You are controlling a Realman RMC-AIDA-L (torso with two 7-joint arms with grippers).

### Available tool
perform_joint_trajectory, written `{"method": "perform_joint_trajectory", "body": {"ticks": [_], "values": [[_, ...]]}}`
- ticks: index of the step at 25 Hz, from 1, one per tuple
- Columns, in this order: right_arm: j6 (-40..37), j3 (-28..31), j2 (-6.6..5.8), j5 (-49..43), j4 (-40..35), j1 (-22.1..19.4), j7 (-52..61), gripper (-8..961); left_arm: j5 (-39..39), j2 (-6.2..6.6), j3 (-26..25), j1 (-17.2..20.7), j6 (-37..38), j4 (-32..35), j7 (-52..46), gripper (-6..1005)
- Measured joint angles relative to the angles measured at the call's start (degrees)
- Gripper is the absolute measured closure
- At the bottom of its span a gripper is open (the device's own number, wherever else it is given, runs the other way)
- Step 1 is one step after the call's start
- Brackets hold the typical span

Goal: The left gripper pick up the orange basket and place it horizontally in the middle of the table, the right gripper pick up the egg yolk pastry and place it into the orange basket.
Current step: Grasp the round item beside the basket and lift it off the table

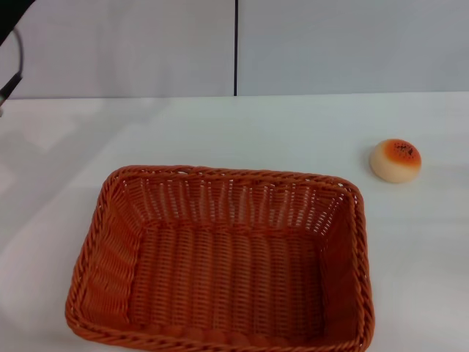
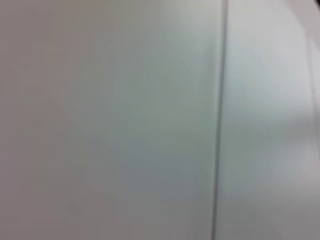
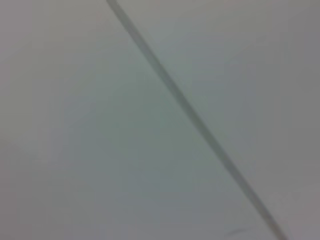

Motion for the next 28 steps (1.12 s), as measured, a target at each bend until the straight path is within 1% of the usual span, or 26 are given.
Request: {"method": "perform_joint_trajectory", "body": {"ticks": [1, 2, 3, 4, 5, 6, 7, 8, 9, 10, 11, 12, 13, 14, 15, 16, 17, 18, 19, 20, 21, 22, 24, 25, 26, 28], "values": [[0.00, 0.00, 0.00, 0.00, 0.00, 0.00, 0.00, 125, 0.00, 0.00, 0.00, 0.00, 0.00, 0.00, 0.00, 135], [-3.48, -4.19, -2.67, 0.00, -2.26, 1.90, 3.61, 125, -1.51, 0.08, -0.24, 0.62, 1.15, -2.90, 1.00, 135], [-3.48, -4.19, -2.67, 0.00, -2.26, 1.90, 3.61, 125, -1.51, 0.08, -0.24, 0.62, 1.15, -2.90, 1.00, 135], [-5.26, -6.69, -3.73, 0.00, -4.73, 3.43, 5.28, 125, -1.86, 0.18, -0.24, 1.08, 1.65, -4.40, 1.45, 135], [-8.92, -12.41, -5.25, 0.02, -11.30, 7.59, 8.33, 125, -1.83, 0.20, -0.06, 1.41, 1.88, -4.90, 1.74, 135], [-8.92, -12.41, -5.25, 0.02, -11.30, 7.59, 8.33, 125, -1.83, 0.20, -0.06, 1.41, 1.88, -4.90, 1.74, 135], [-10.10, -15.16, -5.47, 0.04, -14.76, 9.57, 9.51, 125, -1.76, 0.21, 0.09, 1.60, 1.92, -5.01, 1.83, 135], [-11.13, -18.47, -5.44, 0.11, -18.78, 11.81, 10.64, 125, -1.71, 0.19, 0.22, 1.74, 1.94, -5.08, 1.88, 135], [-11.74, -20.59, -5.27, 0.17, -21.40, 13.30, 11.32, 125, -1.69, 0.17, 0.38, 1.85, 1.99, -5.10, 1.91, 135], [-12.68, -26.51, -3.80, 0.36, -29.58, 17.61, 12.91, 125, -1.68, 0.16, 0.71, 2.01, 2.04, -5.14, 1.92, 135], [-12.68, -26.51, -3.80, 0.36, -29.58, 17.61, 12.91, 125, -1.68, 0.16, 0.71, 2.01, 2.04, -5.14, 1.92, 135], [-13.17, -31.71, -1.43, 0.87, -37.16, 21.18, 14.00, 125, -1.68, 0.16, 0.84, 2.07, 2.07, -5.21, 1.92, 135], [-13.17, -31.71, -1.43, 0.87, -37.16, 21.18, 14.00, 125, -1.64, 0.16, 1.00, 2.11, 2.10, -5.30, 1.93, 135], [-13.29, -34.95, 0.42, 1.77, -42.62, 22.88, 14.69, 125, -1.54, 0.16, 1.08, 2.11, 2.11, -5.62, 2.04, 135], [-13.13, -41.73, 4.23, 5.39, -51.53, 24.97, 16.42, 125, -1.54, 0.16, 1.08, 2.11, 2.11, -5.62, 2.04, 135], [-13.13, -41.73, 4.23, 5.39, -51.53, 24.97, 16.42, 125, -1.47, 0.16, 1.13, 2.10, 2.11, -5.86, 2.11, 135], [-12.47, -50.62, 8.14, 10.52, -59.20, 25.45, 19.48, 126, -1.25, 0.17, 1.21, 2.02, 2.11, -6.75, 2.37, 135], [-11.97, -55.84, 9.74, 13.53, -62.23, 25.04, 21.49, 126, -1.17, 0.17, 1.26, 1.94, 2.12, -7.36, 2.68, 135], [-11.61, -60.42, 10.74, 16.10, -64.18, 24.33, 23.49, 126, -1.17, 0.17, 1.26, 1.94, 2.12, -7.36, 2.68, 135], [-11.15, -65.92, 11.55, 19.42, -66.03, 23.33, 25.94, 126, -1.15, 0.17, 1.30, 1.92, 2.12, -7.63, 2.86, 135], [-11.15, -65.92, 11.55, 19.42, -66.03, 23.33, 25.94, 126, -1.15, 0.17, 1.30, 1.92, 2.12, -7.63, 2.86, 135], [-10.79, -69.60, 11.95, 21.89, -66.94, 22.43, 27.80, 126, -1.14, 0.17, 1.45, 1.88, 2.16, -8.02, 3.39, 135], [-10.29, -75.97, 11.98, 27.03, -67.41, 20.75, 30.71, 126, -1.15, 0.16, 1.59, 1.89, 2.21, -8.07, 3.64, 135], [-9.97, -80.16, 11.80, 31.20, -67.27, 19.74, 32.59, 126, -1.14, 0.08, 1.71, 1.99, 2.25, -8.07, 3.87, 135], [-9.97, -80.16, 11.80, 31.20, -67.27, 19.74, 32.59, 126, -1.14, 0.08, 1.71, 1.99, 2.25, -8.07, 3.87, 135], [-9.73, -82.19, 11.73, 33.22, -67.19, 19.52, 33.95, 126, -1.14, 0.02, 1.75, 2.14, 2.52, -8.16, 3.91, 135]]}}
